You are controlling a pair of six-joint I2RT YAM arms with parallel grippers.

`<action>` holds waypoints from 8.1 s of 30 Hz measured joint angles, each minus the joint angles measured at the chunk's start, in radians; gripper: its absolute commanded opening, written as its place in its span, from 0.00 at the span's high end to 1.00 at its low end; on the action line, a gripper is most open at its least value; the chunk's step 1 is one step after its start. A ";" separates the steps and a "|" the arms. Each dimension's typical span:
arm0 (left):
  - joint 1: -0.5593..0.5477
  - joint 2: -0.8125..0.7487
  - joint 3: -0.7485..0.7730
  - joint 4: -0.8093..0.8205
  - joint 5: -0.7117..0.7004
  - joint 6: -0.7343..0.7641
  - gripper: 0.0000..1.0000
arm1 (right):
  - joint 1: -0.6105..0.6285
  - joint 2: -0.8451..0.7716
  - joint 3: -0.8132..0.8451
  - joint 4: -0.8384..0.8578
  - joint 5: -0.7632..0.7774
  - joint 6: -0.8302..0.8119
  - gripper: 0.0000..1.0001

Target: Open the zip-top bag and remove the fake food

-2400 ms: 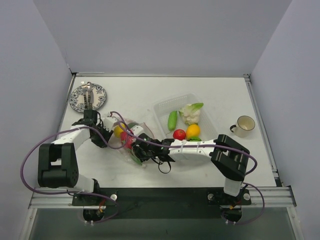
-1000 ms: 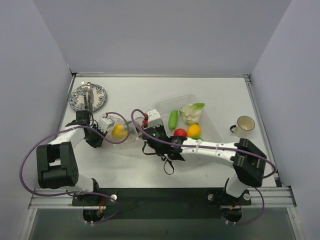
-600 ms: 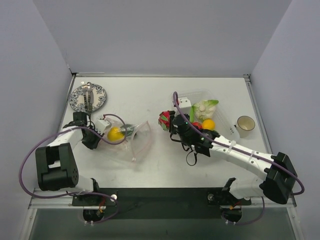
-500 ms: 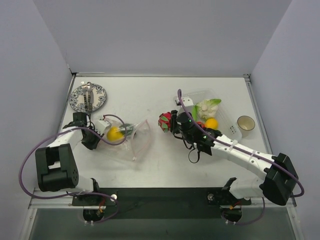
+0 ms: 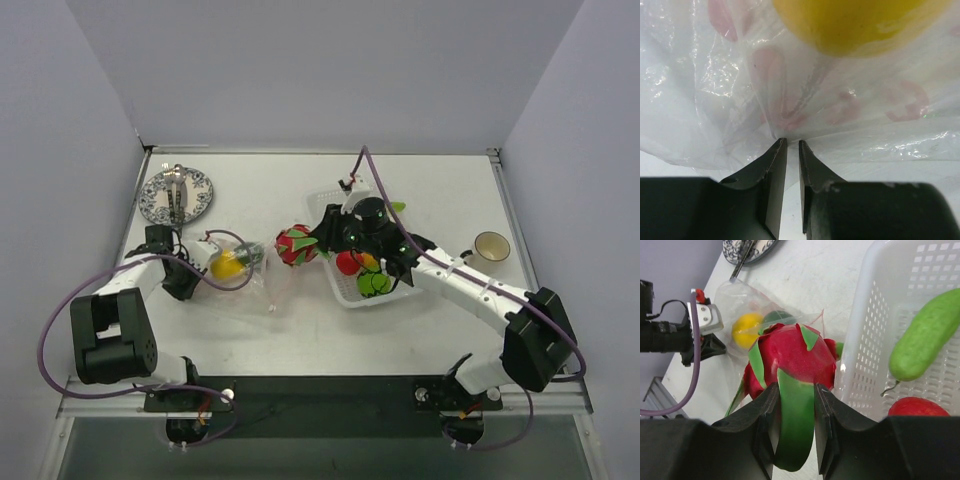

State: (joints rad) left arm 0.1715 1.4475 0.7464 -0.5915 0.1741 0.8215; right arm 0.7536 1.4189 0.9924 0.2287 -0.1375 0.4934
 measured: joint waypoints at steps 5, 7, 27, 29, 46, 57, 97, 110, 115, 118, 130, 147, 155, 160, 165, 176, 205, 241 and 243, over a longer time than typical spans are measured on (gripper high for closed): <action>0.000 0.000 -0.001 0.001 -0.002 0.001 0.74 | -0.136 0.001 0.012 0.053 -0.133 0.097 1.00; 0.000 0.000 -0.001 0.001 -0.002 0.000 0.74 | -0.191 0.015 0.012 0.106 -0.190 0.174 1.00; 0.001 -0.047 -0.041 0.002 -0.026 0.014 0.74 | -0.257 0.524 -0.032 0.894 -0.585 0.901 1.00; 0.001 -0.047 -0.041 0.002 -0.027 0.014 0.74 | -0.257 0.505 -0.003 0.879 -0.597 0.884 1.00; 0.001 -0.043 -0.039 0.001 -0.028 0.010 0.74 | -0.225 0.465 0.274 0.597 -0.644 0.681 1.00; 0.001 -0.043 -0.035 -0.008 -0.025 0.010 0.74 | -0.274 0.124 0.271 -0.016 -0.425 0.213 1.00; -0.076 -0.023 0.285 -0.366 0.171 -0.183 0.48 | 0.186 0.142 0.146 -0.150 0.376 -0.426 0.92; -0.086 0.064 0.247 -0.201 0.074 -0.230 0.50 | 0.255 0.364 0.204 -0.106 0.313 -0.455 0.74; -0.092 0.079 0.241 -0.187 0.069 -0.231 0.50 | 0.265 0.402 0.205 -0.063 0.233 -0.435 0.56; -0.109 0.089 0.241 -0.180 0.067 -0.234 0.50 | 0.287 0.425 0.205 -0.040 0.194 -0.427 0.51; -0.157 0.092 0.226 -0.170 0.046 -0.236 0.52 | 0.346 0.536 0.202 0.134 0.074 -0.432 0.12; -0.222 0.120 0.219 -0.172 0.024 -0.214 0.77 | 0.357 0.643 0.200 0.303 0.362 -0.543 0.06; -0.229 0.126 0.174 -0.188 0.043 -0.199 0.86 | 0.405 0.631 0.123 0.390 0.371 -0.548 0.04; -0.250 0.121 0.174 -0.208 0.077 -0.188 0.80 | 0.428 0.606 0.080 0.432 0.351 -0.555 0.04; -0.278 0.096 0.174 -0.240 0.120 -0.174 0.64 | 0.453 0.522 0.024 0.440 0.303 -0.560 0.02; -0.010 -0.084 0.352 -0.332 0.138 -0.133 0.25 | 0.453 0.492 -0.018 0.492 0.294 -0.523 0.02; 0.097 0.279 0.507 -0.428 0.409 -0.106 1.00 | 0.452 0.492 -0.075 0.494 0.253 -0.444 0.02; -0.142 -0.004 0.500 -0.671 0.293 -0.058 1.00 | 0.390 0.443 -0.111 0.519 0.279 -0.466 0.01; -0.143 0.042 0.441 -0.616 0.217 -0.071 1.00 | 0.385 0.450 -0.092 0.517 0.278 -0.468 0.01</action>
State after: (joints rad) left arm 0.0288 1.4891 1.1870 -1.2072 0.3908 0.7502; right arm 1.1381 1.8687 0.9005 0.7452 0.1410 0.0257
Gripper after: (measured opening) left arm 0.025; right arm 0.988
